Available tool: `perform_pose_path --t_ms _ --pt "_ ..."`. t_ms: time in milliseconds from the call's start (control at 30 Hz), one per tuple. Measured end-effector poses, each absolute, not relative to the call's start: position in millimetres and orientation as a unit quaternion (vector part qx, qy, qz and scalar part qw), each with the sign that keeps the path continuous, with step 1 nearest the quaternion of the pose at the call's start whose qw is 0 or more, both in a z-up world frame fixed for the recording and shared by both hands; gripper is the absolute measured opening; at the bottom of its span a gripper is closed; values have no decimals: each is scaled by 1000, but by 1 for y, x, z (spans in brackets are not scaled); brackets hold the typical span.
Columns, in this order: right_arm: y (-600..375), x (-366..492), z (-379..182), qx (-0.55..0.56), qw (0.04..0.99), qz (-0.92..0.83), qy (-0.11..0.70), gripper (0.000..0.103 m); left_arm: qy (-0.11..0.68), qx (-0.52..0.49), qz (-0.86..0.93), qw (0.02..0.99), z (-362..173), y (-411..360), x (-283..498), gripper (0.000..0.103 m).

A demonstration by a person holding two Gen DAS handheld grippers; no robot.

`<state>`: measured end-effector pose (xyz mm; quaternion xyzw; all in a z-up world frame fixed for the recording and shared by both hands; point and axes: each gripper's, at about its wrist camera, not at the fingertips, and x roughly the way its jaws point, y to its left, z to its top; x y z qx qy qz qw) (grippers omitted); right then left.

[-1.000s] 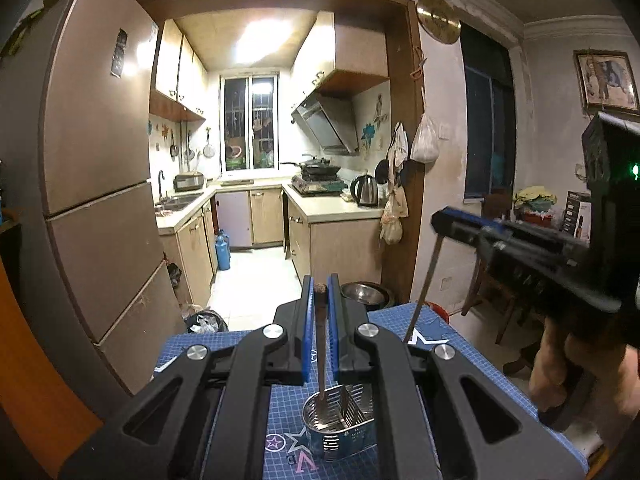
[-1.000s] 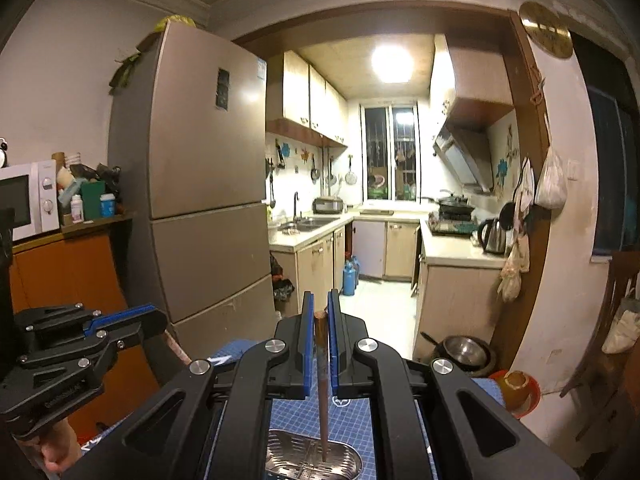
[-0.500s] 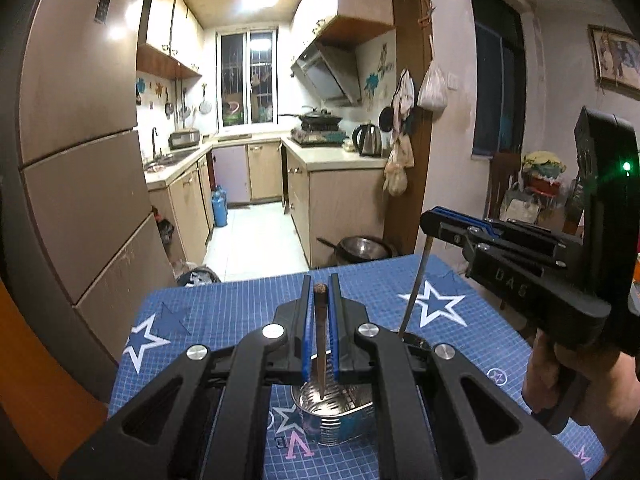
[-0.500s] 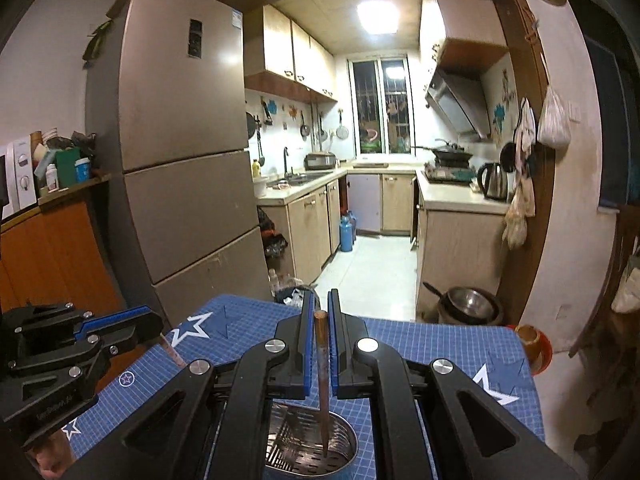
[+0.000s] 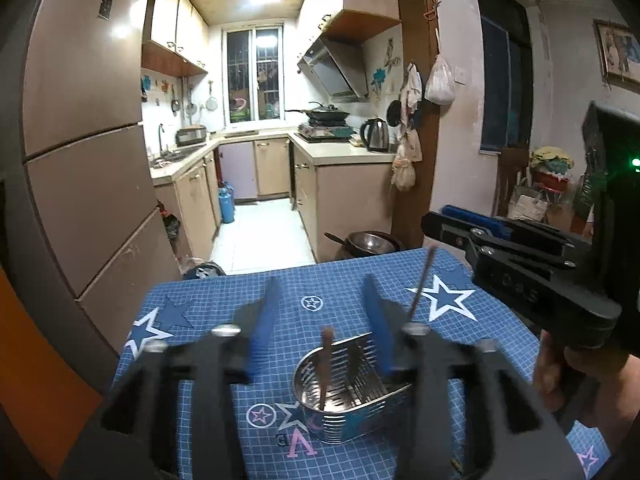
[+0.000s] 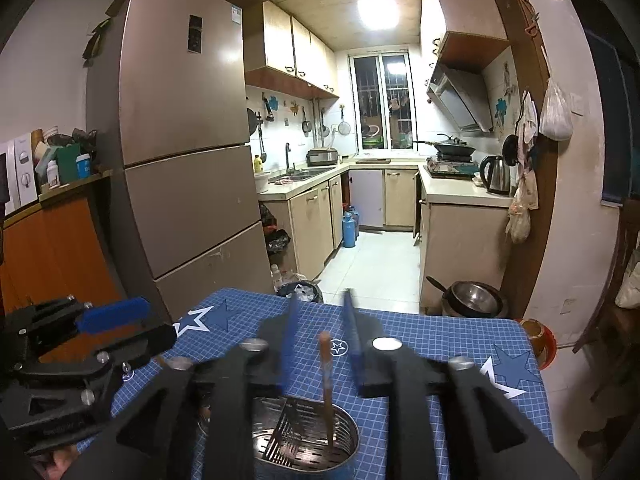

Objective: Organize utensils
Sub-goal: 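Open the left tool over the holder while the right tool opens too, then move both tools back toward the remaining chopsticks on the table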

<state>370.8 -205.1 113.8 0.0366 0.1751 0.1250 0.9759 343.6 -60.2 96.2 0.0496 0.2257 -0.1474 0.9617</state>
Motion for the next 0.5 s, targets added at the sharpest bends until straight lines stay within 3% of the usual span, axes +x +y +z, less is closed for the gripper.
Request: perform_pose_path --t_ms 233,367,500 --pt "-208 327 130 30 979 123 157 37 212 46 -146 965 109 -49 319 48" --pt "-221 243 130 19 979 139 151 37 179 69 -152 970 118 -25 256 51" --pt "-239 127 80 -2 977 141 163 37 158 94 -148 972 92 15 175 59"
